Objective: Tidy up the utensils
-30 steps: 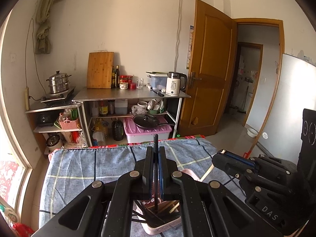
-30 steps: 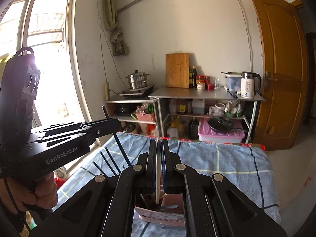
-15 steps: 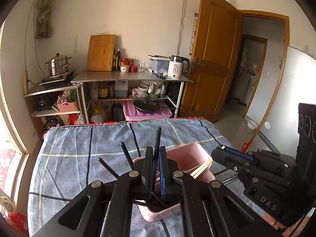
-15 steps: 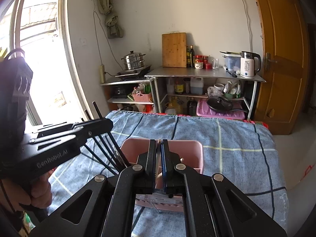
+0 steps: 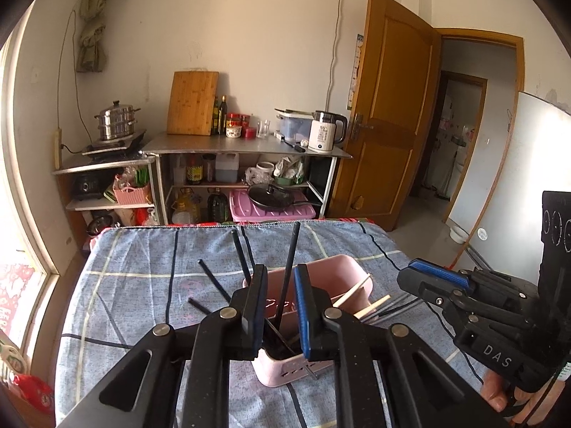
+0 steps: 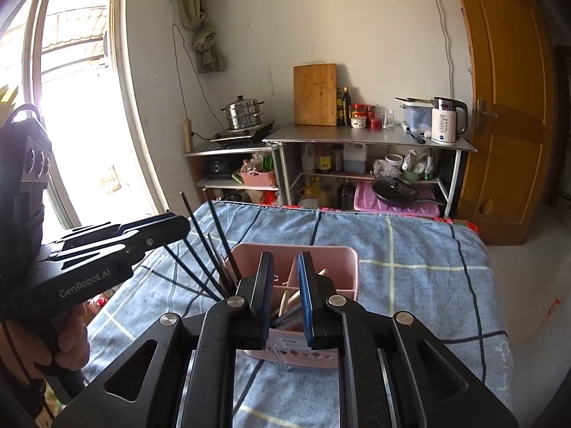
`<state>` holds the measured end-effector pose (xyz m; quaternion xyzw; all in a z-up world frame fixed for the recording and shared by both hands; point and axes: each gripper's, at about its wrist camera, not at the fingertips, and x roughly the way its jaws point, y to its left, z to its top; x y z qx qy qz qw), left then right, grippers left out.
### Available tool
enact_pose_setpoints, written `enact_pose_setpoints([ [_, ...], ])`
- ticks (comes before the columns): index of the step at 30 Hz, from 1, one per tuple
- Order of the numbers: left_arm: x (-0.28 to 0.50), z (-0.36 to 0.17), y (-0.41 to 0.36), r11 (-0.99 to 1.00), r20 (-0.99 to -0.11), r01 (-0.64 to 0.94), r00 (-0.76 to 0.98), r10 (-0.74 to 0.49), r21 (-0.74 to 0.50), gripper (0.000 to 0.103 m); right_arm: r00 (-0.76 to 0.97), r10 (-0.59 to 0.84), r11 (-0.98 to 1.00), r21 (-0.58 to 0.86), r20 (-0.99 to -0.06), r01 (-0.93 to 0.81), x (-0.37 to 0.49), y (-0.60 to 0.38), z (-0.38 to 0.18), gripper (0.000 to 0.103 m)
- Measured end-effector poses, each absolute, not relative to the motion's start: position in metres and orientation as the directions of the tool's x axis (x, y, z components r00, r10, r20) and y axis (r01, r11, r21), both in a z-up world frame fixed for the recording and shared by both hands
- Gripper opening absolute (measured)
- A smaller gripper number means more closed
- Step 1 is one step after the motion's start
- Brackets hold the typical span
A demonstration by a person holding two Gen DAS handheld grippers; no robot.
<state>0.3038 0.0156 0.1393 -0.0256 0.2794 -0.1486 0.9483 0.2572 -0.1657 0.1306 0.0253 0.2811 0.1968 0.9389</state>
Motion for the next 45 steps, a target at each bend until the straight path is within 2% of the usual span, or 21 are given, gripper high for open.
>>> enact_pose_setpoints([
  [9,0.252,0.148,0.015,0.961,-0.487,0.252,0.829,-0.276,-0.116,0.016,0.783,0.393,0.918,0.16,-0.482,-0.362,0.223,-0.174,0.138,0.015],
  [20,0.186,0.129,0.017,0.969,-0.477,0.213,0.844,-0.246,-0.123,0.021,0.801,0.386,0.921,0.139,-0.458,-0.364,0.162,-0.18,0.124,0.016],
  [33,0.125,0.079,0.013,0.983,-0.506,0.162,0.842,-0.186,-0.091,0.021,0.796,0.352,0.935,0.145,-0.492,-0.324,0.109,-0.19,0.083,0.016],
  [45,0.082,0.055,0.013,0.985,-0.48,0.144,0.86,-0.17,-0.09,0.021,0.792,0.329,0.942,0.121,-0.515,-0.312,0.067,-0.186,0.056,0.016],
])
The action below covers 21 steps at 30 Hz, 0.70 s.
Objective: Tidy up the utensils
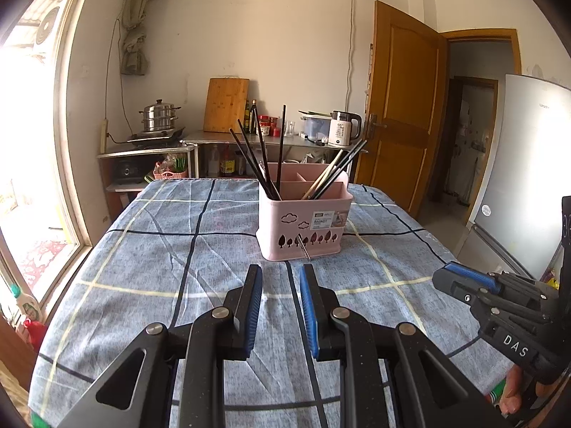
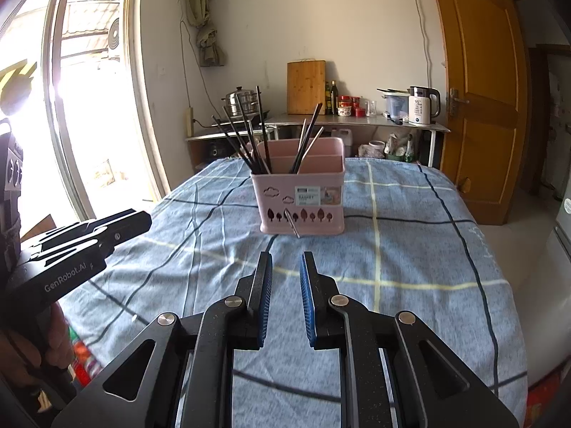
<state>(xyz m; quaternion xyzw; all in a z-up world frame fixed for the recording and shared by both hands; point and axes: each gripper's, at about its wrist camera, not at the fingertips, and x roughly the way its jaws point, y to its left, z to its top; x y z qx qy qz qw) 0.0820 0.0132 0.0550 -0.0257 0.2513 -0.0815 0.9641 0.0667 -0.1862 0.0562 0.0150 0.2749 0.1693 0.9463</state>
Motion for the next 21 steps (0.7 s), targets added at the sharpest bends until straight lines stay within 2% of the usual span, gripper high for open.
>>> enact_pose_setpoints([
  [21,0.059,0.03,0.007,0.987,-0.506,0.144,0.848,-0.161,-0.074,0.021,0.792,0.317,0.945,0.1,-0.521,-0.312,0.04,-0.184,0.038,0.017],
])
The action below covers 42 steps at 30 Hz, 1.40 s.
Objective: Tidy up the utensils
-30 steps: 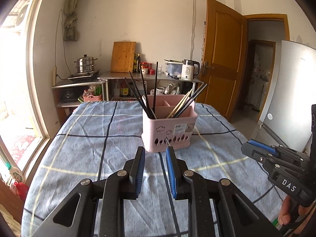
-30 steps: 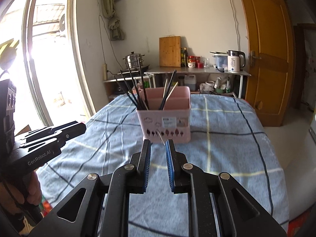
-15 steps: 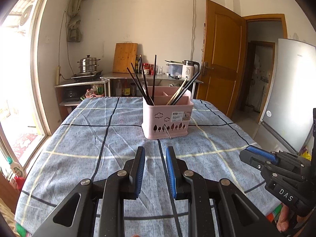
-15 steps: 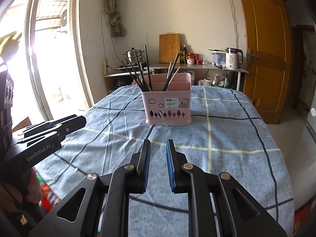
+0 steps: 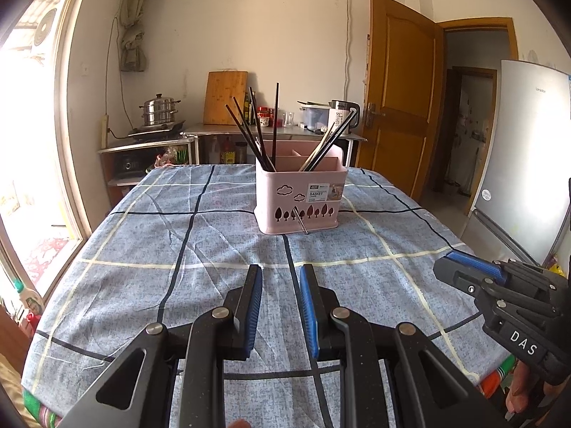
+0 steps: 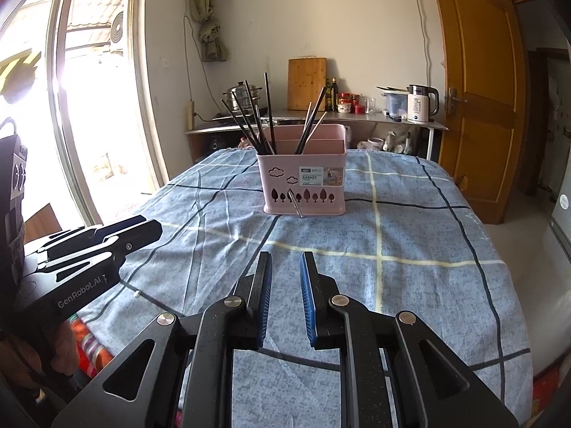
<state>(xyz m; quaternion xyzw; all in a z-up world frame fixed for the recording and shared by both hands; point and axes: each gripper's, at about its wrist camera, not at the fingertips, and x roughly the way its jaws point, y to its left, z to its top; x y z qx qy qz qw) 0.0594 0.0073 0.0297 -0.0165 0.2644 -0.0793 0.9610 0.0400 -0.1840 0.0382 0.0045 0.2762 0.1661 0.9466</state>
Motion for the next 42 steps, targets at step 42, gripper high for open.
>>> enact_pose_setpoints([
  [42,0.0628,0.0249,0.0038,0.987,-0.513,0.15,0.843,-0.159,-0.059,0.021,0.793,0.301,0.95,0.097,-0.529,-0.296,0.0416,-0.1849,0.0402,0.017],
])
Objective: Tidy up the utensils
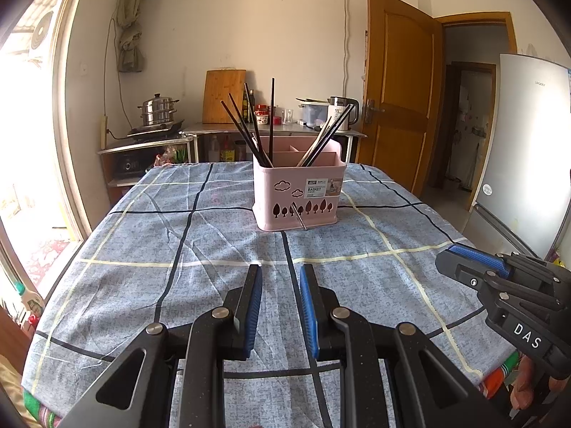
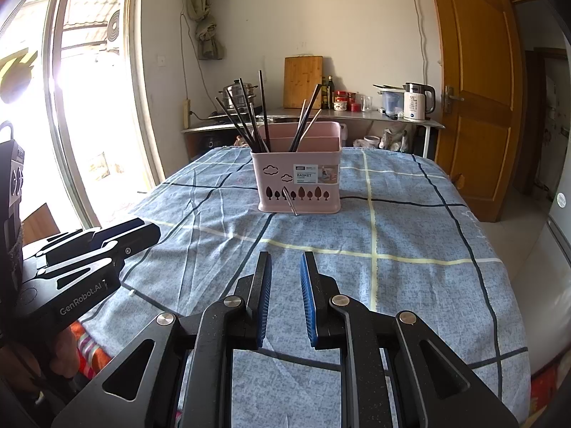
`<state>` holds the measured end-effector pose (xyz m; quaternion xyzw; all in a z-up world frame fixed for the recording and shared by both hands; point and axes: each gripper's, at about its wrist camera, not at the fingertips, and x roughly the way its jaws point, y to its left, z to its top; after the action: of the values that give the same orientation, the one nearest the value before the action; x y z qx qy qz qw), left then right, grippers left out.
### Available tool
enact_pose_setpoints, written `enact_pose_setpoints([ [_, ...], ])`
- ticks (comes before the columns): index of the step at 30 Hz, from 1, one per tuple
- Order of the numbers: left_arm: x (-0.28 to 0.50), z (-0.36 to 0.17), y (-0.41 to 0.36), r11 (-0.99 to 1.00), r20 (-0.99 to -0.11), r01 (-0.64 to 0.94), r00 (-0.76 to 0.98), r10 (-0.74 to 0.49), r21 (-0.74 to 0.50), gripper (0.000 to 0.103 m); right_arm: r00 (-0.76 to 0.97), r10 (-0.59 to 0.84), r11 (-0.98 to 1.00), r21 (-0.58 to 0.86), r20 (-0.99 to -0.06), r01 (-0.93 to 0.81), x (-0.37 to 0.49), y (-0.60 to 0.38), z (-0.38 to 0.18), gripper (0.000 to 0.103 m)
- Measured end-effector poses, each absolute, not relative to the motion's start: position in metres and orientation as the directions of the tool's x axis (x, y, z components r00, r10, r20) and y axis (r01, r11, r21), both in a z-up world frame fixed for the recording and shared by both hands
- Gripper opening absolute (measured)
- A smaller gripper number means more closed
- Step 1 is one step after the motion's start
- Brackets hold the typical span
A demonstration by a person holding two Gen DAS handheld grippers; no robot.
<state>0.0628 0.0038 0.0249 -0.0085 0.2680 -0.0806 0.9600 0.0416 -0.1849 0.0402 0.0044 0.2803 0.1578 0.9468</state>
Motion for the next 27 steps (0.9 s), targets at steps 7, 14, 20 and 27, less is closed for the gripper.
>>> enact_pose_setpoints([
  [7,0.0626,0.0245,0.0023,0.987,-0.511,0.149,0.846,-0.155,-0.054,0.021,0.794,0.301,0.95,0.098,-0.528,-0.295,0.0413,-0.1855,0.0405,0.017],
  [14,0.0602,0.0237,0.0016,0.988,-0.513,0.146,0.845,-0.153,-0.053,0.021,0.793,0.301,0.951,0.1,-0.529,-0.294,0.0407,-0.1863,0.0411,0.017],
  [20,0.0575,0.0245,0.0007,0.989,-0.509,0.145,0.848,-0.145,-0.04,0.021,0.793,0.3,0.951,0.1,-0.53,-0.293,0.0402,-0.1861,0.0404,0.017],
  [27,0.056,0.0242,0.0013,0.988,-0.507,0.148,0.849,-0.149,-0.042,0.021,0.793,0.3,0.951,0.1,-0.53,-0.293,0.0403,-0.1859,0.0396,0.017],
])
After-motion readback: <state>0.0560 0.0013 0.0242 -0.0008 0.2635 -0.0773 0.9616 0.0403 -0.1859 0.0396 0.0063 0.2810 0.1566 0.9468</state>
